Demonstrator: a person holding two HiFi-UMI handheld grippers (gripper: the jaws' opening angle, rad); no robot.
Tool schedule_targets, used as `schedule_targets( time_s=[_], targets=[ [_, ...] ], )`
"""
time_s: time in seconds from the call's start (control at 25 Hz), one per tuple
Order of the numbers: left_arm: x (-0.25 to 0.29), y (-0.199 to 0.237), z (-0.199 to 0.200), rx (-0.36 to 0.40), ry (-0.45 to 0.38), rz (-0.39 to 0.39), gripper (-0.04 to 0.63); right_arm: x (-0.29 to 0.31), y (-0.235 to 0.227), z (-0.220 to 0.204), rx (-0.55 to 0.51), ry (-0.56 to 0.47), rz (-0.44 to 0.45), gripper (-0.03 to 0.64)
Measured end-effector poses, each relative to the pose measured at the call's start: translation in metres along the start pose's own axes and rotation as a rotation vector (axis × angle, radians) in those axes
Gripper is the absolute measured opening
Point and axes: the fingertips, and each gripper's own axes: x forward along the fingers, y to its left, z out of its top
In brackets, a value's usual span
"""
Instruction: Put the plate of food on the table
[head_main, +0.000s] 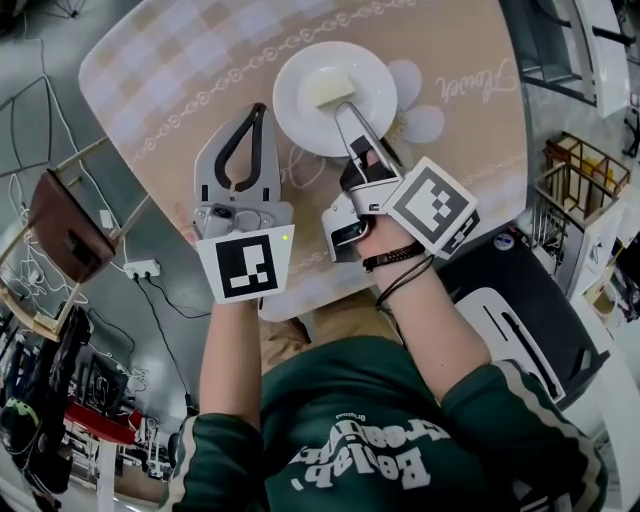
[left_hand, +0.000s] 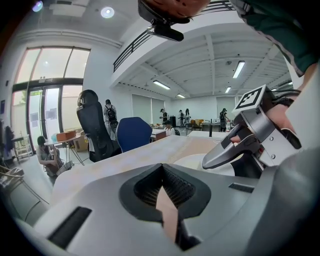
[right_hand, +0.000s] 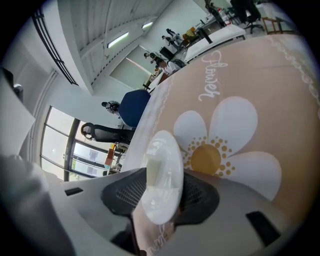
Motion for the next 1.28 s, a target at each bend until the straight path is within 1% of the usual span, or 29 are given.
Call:
schedule_targets(
  time_s=[0.08,0.16,0.28,0.6,0.96,1.08,1.28],
  targets=[
    [-0.001,-0.001,0.002,-0.002,-0.004,-0.001,0.009,-0.003,-0.004,0.003,-0.007,-0.025,-0.02,0.165],
    [-0.002,-0.001,0.002,-0.002,-0.005,-0.001,0.009,-0.004,-0.008,0.002,0.009,-0.025,-0.028,0.164],
    [-0.003,-0.002,0.003,0.015,-0.005,-0.007,0.009,-0.007,-0.011,-0.002,0.047,-0.03,-0.024,0.164],
    [-0.005,-0.008,0.008,0.036,-0.009,-0.023,0.009,-0.017,-0.022,-0.005,0.094,-0.044,-0.03,0.164],
    [-0.007,-0.021,0.012,0.029,-0.018,-0.03,0.009,-0.03,-0.033,-0.001,0.085,-0.066,-0.039,0.164],
    [-0.009,-0.024,0.014,0.029,-0.023,-0.028,0.009,-0.033,-0.033,-0.001,0.077,-0.063,-0.034,0.164],
    [-0.019,-0.032,0.019,0.05,-0.027,-0.033,0.009,-0.04,-0.029,-0.003,0.057,-0.039,-0.024,0.164]
  ],
)
